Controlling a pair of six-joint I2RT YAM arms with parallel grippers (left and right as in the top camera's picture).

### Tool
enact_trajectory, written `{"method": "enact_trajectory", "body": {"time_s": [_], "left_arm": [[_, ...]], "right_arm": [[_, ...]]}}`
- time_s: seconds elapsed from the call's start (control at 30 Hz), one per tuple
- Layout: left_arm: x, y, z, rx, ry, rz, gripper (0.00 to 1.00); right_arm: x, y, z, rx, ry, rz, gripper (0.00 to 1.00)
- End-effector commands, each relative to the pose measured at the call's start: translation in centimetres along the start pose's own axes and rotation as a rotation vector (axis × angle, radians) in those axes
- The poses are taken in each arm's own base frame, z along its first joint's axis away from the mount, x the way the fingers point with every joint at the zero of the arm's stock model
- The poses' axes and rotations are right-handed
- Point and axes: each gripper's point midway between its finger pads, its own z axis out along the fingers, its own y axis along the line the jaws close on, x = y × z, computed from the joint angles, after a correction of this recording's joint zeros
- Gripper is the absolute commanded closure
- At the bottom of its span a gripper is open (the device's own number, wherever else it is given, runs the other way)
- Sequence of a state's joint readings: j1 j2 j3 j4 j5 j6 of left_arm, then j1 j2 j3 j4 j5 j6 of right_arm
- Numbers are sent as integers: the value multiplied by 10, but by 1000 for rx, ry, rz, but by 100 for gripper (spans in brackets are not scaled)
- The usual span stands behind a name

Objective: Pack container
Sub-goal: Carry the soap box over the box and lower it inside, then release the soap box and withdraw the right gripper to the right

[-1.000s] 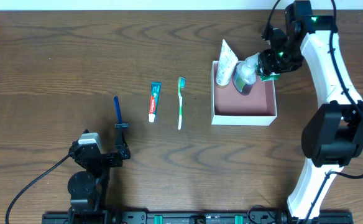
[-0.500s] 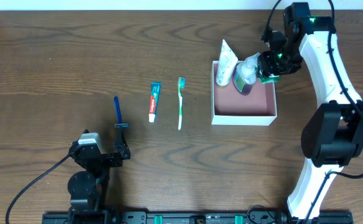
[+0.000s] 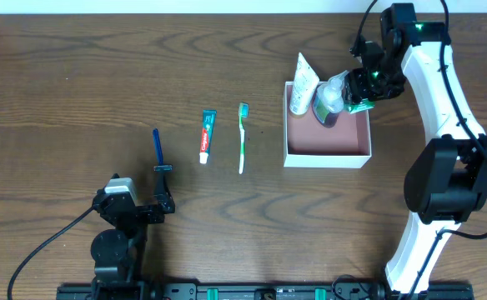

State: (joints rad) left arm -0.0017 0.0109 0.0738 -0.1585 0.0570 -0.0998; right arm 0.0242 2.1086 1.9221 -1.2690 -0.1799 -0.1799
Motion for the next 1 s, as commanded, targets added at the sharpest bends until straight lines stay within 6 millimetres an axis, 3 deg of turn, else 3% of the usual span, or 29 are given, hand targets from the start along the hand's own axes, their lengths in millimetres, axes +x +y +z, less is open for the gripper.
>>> {"method": "enact_trajectory", "body": {"time_s": [0.0, 0.27, 0.57, 0.67, 0.8, 0.9, 0.97], "left_arm": [[14, 1, 1, 4, 41, 13, 2], [14, 1, 1, 4, 41, 13, 2], [14, 1, 1, 4, 41, 13, 2], [14, 1, 1, 4, 41, 12, 2], [14, 1, 1, 4, 41, 13, 2], [14, 1, 1, 4, 41, 13, 2], [14, 1, 1, 4, 41, 13, 2]], "right_arm": [[0, 6, -10, -1, -19, 1, 38], [0, 5, -10, 0, -19, 1, 37], [-7, -18, -22, 86, -59, 20, 32], [-17, -38, -45, 106, -139, 89, 28], [-27, -83, -83, 149, -270, 220, 18], [-19, -123, -95, 169, -315, 363, 6], [-4, -148, -92, 175, -303, 453, 1]]}}
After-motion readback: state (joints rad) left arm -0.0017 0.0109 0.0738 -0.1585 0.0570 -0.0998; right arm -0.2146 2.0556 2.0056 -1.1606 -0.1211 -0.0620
